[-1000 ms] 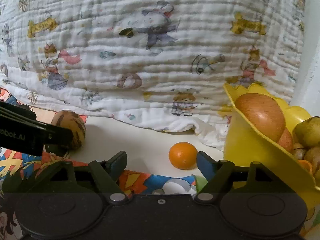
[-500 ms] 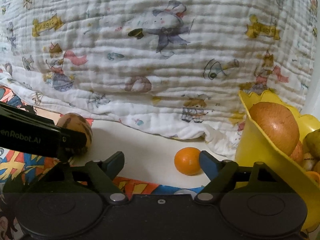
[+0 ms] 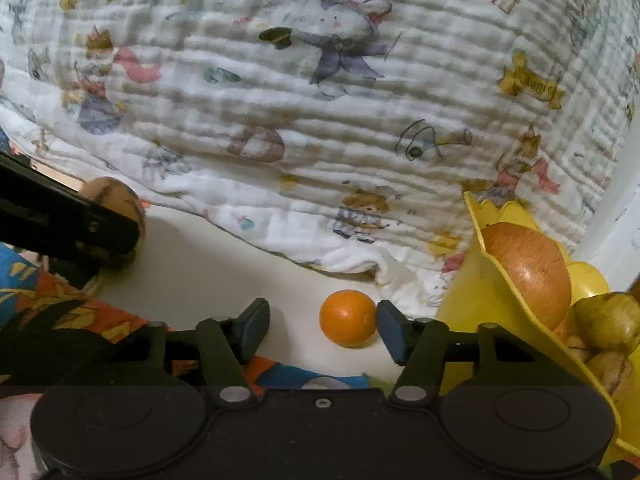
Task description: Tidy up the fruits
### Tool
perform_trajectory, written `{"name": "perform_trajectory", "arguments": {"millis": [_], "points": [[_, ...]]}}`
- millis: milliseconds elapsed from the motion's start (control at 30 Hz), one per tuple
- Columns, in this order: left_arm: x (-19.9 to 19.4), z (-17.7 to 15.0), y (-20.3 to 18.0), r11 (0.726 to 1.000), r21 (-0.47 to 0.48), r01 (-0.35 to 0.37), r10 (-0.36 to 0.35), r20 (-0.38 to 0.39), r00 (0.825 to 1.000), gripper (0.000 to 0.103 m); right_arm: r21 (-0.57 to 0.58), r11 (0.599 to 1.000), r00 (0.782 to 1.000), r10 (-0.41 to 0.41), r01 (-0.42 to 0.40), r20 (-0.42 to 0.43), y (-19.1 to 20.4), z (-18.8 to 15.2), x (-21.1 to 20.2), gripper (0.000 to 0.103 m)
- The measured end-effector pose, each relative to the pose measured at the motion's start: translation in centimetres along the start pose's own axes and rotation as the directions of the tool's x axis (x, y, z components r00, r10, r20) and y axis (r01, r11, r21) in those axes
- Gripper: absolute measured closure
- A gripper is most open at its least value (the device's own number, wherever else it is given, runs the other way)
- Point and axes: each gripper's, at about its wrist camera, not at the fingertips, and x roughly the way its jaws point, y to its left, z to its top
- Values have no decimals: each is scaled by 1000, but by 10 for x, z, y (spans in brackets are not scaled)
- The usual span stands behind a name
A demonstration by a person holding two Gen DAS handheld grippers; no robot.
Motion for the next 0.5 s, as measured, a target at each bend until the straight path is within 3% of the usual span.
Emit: {"name": "perform_trajectory", "arguments": {"millis": [300, 500], "points": [[-5, -2, 3, 1000, -20, 3, -3, -20, 1000, 49, -51, 995, 996, -92, 91, -19, -1, 1, 8, 68], [-13, -3, 3, 1000, -19, -8, 8, -38, 999, 49, -43, 996, 997, -75, 74, -16, -4, 3, 2, 70]]}}
